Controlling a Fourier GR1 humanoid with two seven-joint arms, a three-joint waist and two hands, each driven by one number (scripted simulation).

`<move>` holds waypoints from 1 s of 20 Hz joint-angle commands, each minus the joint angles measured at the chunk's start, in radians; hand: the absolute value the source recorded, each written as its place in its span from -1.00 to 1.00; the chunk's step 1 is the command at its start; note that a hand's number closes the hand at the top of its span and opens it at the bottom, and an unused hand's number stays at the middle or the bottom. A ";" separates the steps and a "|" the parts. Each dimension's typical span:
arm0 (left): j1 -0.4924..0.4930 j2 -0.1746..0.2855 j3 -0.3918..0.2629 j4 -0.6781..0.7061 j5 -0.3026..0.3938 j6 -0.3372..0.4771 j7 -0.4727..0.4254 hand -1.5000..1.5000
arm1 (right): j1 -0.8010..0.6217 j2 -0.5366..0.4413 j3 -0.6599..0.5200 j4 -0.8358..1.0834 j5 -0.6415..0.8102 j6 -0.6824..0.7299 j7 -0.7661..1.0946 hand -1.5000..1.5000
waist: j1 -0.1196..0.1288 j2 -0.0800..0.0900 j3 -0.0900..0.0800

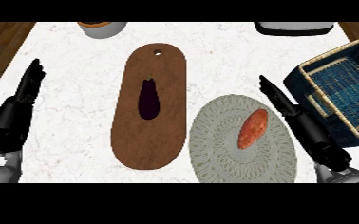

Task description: Pick the sweet potato from the placemat and place it in the basket

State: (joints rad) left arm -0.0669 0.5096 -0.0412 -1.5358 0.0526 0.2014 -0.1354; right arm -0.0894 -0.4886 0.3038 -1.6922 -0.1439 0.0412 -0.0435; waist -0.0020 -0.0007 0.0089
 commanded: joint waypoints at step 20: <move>0.162 -0.175 -0.082 0.186 0.158 -0.064 0.354 0.00 | -0.390 0.073 0.039 0.228 0.501 -0.440 0.454 -1.00 | -0.028 -0.014 -0.022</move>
State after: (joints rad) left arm 0.0406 0.3489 -0.1160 -1.4161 0.2019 0.1306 0.1695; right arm -0.4303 -0.2689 0.3498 -1.4951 0.2154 -0.4107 0.2405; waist -0.0020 -0.0150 0.0050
